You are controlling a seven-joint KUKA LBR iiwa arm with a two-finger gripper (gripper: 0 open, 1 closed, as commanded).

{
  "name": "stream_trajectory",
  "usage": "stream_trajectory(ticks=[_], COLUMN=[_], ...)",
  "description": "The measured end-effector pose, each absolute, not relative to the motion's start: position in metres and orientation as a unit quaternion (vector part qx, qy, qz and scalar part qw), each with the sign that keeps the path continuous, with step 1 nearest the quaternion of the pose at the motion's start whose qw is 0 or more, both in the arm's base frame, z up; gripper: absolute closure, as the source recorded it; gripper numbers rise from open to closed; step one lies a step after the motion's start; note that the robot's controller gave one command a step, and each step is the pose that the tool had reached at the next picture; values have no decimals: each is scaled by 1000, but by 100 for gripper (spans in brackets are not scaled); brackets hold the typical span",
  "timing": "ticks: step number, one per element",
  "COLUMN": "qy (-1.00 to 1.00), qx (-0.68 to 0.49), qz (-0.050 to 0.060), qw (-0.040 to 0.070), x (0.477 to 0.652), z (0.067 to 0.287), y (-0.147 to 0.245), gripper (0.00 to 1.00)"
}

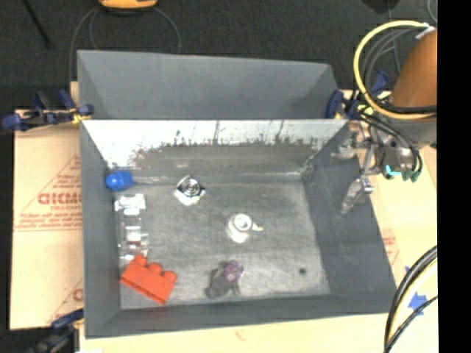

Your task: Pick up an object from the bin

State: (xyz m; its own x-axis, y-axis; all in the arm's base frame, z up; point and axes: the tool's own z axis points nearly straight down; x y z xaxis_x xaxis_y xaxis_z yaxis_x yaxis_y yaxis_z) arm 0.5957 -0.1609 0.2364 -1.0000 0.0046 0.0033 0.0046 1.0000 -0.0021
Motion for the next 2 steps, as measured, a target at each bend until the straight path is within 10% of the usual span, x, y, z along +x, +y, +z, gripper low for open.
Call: stream_trajectory(ticks=[1,2], qy=[-978,-972], qx=[-208,-236], qz=[1,-2], qw=[-4,-1], x=[611,587], z=[84,101], y=[-88,-3], gripper=[0,0])
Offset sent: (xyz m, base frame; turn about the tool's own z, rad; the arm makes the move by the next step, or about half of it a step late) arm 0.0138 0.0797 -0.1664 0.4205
